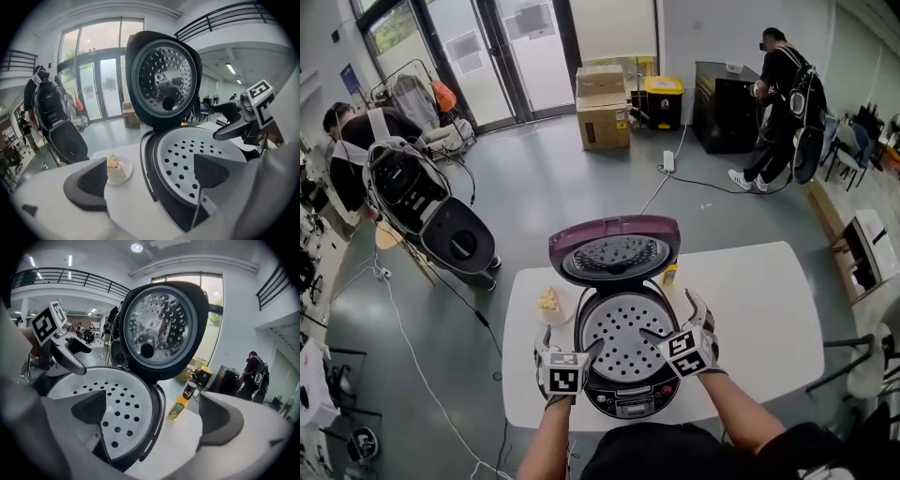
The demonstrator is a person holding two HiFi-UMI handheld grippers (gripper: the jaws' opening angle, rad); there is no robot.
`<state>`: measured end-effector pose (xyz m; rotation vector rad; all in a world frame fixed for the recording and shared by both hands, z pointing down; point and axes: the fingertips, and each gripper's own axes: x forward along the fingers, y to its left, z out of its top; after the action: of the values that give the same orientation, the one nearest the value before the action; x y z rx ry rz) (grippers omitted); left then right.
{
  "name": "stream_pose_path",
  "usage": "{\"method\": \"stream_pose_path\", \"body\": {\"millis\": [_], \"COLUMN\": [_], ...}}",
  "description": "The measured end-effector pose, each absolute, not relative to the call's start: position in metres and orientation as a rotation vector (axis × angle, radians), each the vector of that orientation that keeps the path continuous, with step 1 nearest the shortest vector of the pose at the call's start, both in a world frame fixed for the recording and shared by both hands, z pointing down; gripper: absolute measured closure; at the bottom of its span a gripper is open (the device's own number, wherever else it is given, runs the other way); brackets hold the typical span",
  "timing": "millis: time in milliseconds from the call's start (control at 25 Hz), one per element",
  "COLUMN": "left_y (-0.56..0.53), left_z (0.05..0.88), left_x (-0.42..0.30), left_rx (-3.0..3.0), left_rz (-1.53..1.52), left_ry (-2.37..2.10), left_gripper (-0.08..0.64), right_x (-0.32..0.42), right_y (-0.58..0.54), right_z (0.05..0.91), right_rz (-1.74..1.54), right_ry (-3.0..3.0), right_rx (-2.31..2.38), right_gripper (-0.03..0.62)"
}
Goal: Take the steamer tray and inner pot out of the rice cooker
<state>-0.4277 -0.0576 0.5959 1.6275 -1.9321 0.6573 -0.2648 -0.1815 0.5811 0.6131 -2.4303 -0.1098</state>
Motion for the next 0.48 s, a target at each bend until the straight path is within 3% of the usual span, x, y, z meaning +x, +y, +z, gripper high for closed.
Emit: {"method": "stream_pose_path", "body": {"millis": [480], "left_y": [-0.073], "left_z": [0.635], "left_x": [-0.435], "left_rx": [1.629], "left_rz": [0.894], "left_ry": [-1.848], "left_gripper": [0.029], "right_x": [-0.269], "right_y": [-0.191], "right_z": [0.634], "right_rz": [-0.192], "right_ry": [-2.244], "right_rx": [0.492], "right_gripper": [0.005]}}
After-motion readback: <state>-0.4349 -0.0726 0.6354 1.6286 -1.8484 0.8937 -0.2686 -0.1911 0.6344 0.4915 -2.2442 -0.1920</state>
